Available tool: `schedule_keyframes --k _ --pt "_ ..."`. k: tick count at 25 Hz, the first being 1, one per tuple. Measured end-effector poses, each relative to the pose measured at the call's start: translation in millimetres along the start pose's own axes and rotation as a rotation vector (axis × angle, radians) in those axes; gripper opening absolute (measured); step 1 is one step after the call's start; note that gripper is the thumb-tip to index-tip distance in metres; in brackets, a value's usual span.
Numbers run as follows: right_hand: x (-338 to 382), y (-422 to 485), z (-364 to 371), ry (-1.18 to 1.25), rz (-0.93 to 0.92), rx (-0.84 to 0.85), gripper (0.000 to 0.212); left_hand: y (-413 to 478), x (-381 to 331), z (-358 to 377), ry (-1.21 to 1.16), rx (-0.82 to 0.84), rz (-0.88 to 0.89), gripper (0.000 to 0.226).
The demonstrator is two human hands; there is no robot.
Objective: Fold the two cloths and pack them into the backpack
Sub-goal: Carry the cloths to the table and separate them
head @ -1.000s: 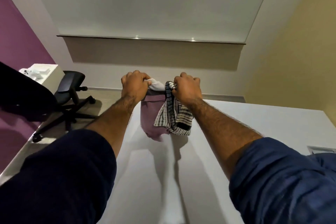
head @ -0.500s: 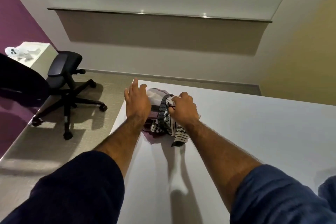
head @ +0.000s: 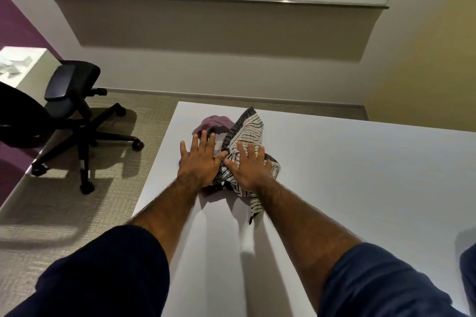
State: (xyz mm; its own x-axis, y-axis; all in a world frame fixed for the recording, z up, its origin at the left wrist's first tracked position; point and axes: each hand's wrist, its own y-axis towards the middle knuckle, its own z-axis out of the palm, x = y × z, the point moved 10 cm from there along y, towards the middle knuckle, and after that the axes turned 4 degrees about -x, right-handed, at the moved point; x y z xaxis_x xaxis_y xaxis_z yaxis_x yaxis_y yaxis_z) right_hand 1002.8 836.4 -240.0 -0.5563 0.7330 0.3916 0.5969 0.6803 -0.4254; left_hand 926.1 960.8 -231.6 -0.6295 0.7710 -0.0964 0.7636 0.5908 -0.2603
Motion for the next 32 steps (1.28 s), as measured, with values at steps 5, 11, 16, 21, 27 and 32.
schedule_keyframes --k 5,11,16,21,27,32 --pt "-1 -1 -1 0.008 0.022 0.003 0.078 -6 -1 -24 -0.06 -0.151 0.034 0.07" --pt "4 -13 -63 0.046 0.0 -0.327 0.056 -40 -27 -71 -0.032 -0.478 0.057 0.057" --pt "0 -25 -97 -0.07 -0.059 -0.356 0.052 -34 -30 -60 -0.345 -0.288 -0.287 0.044" --pt "-11 -41 -121 -0.104 -0.094 -0.384 0.057 -26 -31 -55 -0.705 -0.165 -0.369 0.024" --pt "21 -59 -147 -0.159 -0.297 -0.216 0.073 -46 -92 -123 -0.596 -0.152 0.102 0.032" --pt "29 -90 -197 -0.307 -0.248 -0.219 0.033 -69 -108 -189 -0.663 -0.227 0.23 0.025"
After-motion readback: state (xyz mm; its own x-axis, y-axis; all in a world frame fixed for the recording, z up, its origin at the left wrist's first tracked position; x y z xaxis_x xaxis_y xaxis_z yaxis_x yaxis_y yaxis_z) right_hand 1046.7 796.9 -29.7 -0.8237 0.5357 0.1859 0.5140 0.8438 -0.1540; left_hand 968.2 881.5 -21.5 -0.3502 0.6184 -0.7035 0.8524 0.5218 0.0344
